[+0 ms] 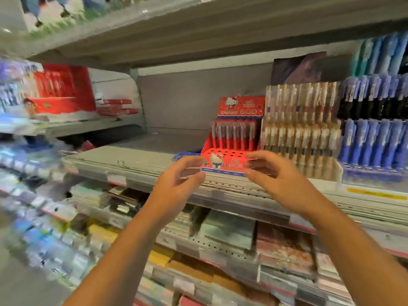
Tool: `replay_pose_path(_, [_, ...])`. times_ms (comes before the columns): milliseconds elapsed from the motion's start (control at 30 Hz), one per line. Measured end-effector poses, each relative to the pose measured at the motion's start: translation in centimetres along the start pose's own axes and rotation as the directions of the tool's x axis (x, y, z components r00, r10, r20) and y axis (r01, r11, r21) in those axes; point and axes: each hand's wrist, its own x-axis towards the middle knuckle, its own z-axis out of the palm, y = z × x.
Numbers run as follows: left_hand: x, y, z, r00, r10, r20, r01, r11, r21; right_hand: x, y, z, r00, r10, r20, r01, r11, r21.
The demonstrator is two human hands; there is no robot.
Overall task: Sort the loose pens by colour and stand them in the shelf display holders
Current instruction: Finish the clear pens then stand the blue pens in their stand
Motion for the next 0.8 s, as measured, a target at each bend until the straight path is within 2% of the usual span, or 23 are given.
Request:
replay_pose_path(200, [0.7,-2.9,-7.0,1.0,-0.001,0.009,0.0,0.998,0.058,3.3,-0.8,7.8,0.999,-0.046,-0.006,0.046,0.997,-0.06])
replay_pose_path(367, [4.1,-6.0,-12.7,0.996,-0.035,0.086,0.025,0.993,0.113,8.4,-1.3,13.4,0.994,-0.018,-0.106,0.009,0.996,-0.089])
replay_pose_path(633, [14.7,-10.5,-15.3,0.969,-0.141,0.203,0.096,0.971,0.218,18.2,-0.6,17.8,0.965,0.225,-0.134,-0.254,0.929,-0.269])
replay_pose_path(800, [22.2,-12.7,-13.0,0.933,-0.267,0.242,0.192,0.936,0.294,23.8,0.7,17.9,0.917,0.38,-0.12,-0.386,0.775,-0.499])
